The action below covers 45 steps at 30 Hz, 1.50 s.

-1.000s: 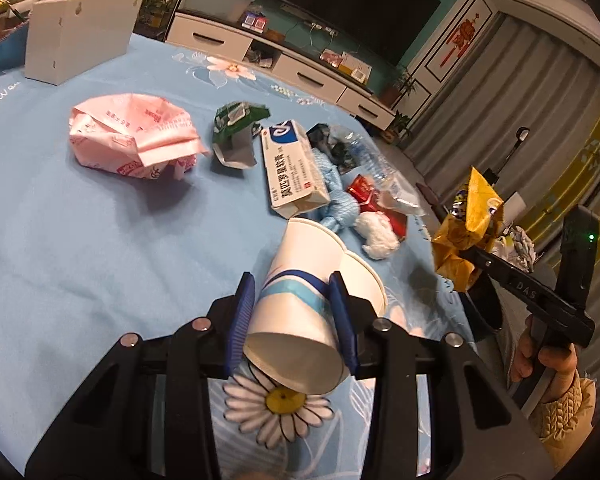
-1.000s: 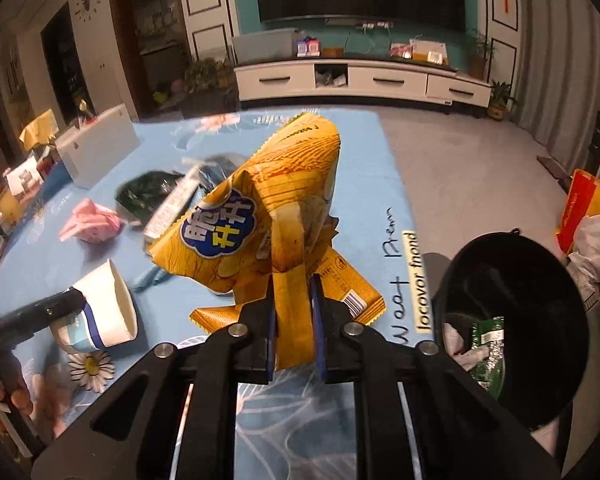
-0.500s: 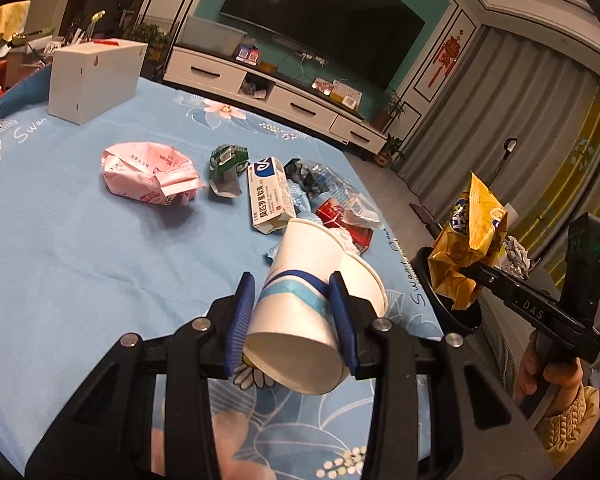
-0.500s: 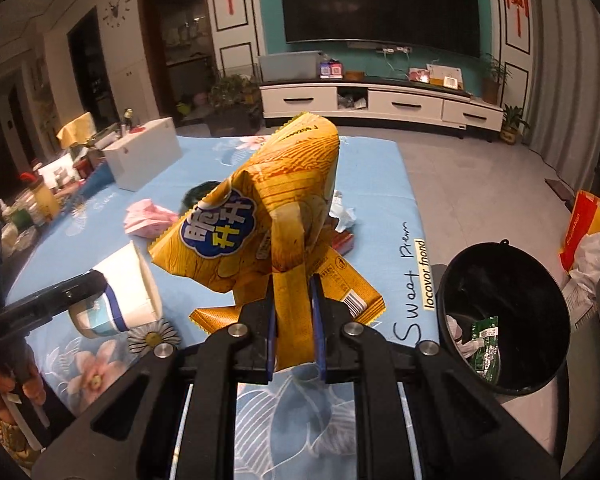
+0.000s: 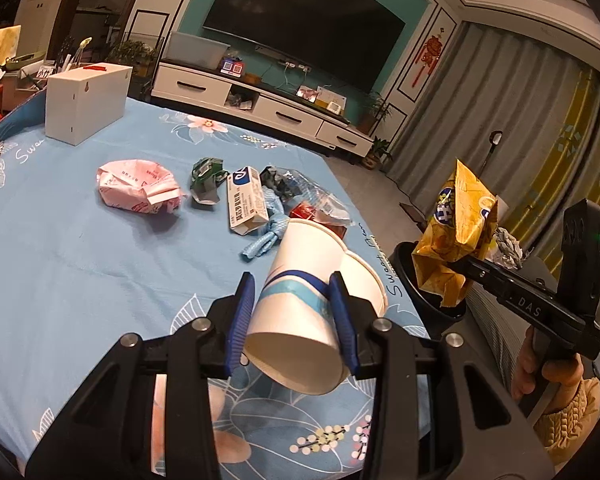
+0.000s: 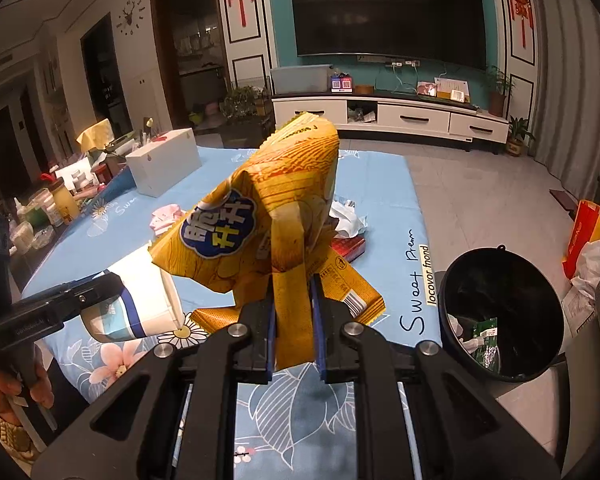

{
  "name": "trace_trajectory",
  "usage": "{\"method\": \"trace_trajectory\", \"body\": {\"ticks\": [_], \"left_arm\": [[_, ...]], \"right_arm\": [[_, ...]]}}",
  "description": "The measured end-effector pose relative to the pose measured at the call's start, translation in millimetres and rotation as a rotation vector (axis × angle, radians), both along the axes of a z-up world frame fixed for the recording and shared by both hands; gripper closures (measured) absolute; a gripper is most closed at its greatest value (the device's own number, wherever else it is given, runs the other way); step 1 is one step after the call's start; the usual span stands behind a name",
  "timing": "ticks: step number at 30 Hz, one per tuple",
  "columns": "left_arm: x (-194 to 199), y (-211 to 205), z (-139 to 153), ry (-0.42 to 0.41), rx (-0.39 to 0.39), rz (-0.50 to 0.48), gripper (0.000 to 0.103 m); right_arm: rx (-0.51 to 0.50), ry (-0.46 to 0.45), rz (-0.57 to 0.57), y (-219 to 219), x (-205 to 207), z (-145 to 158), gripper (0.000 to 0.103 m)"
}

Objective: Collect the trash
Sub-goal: 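Lift the cup and chip bag and carry them over the black bin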

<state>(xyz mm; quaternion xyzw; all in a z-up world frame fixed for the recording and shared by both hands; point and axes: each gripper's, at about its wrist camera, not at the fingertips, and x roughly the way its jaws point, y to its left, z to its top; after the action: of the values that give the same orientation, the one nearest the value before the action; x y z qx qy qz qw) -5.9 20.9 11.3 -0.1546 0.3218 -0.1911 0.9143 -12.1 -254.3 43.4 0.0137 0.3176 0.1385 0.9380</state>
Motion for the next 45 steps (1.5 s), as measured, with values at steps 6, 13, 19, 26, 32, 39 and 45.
{"method": "trace_trajectory", "body": {"ticks": [6, 13, 19, 26, 32, 39, 45], "left_arm": [[-7, -4, 4, -0.016, 0.006, -0.008, 0.064], [-13, -6, 8, -0.031, 0.006, -0.013, 0.064], [-12, -9, 10, -0.035, 0.008, -0.021, 0.064], [-9, -19, 16, -0.051, 0.017, -0.031, 0.064], [-2, -35, 24, -0.071, 0.031, -0.055, 0.064], [7, -57, 32, -0.093, 0.041, -0.091, 0.064], [15, -78, 34, -0.097, 0.049, -0.135, 0.064]], "right_arm": [[0.007, -0.021, 0.008, -2, -9, 5, 0.087], [0.010, -0.032, 0.010, -5, -14, 7, 0.087], [0.013, -0.033, 0.004, -8, -16, 8, 0.087], [0.012, -0.034, -0.005, -12, -16, 8, 0.087], [0.015, -0.036, -0.027, -20, -15, 9, 0.087], [0.023, -0.038, -0.074, -37, -14, 8, 0.087], [0.033, -0.024, -0.124, -54, -12, 2, 0.087]]}}
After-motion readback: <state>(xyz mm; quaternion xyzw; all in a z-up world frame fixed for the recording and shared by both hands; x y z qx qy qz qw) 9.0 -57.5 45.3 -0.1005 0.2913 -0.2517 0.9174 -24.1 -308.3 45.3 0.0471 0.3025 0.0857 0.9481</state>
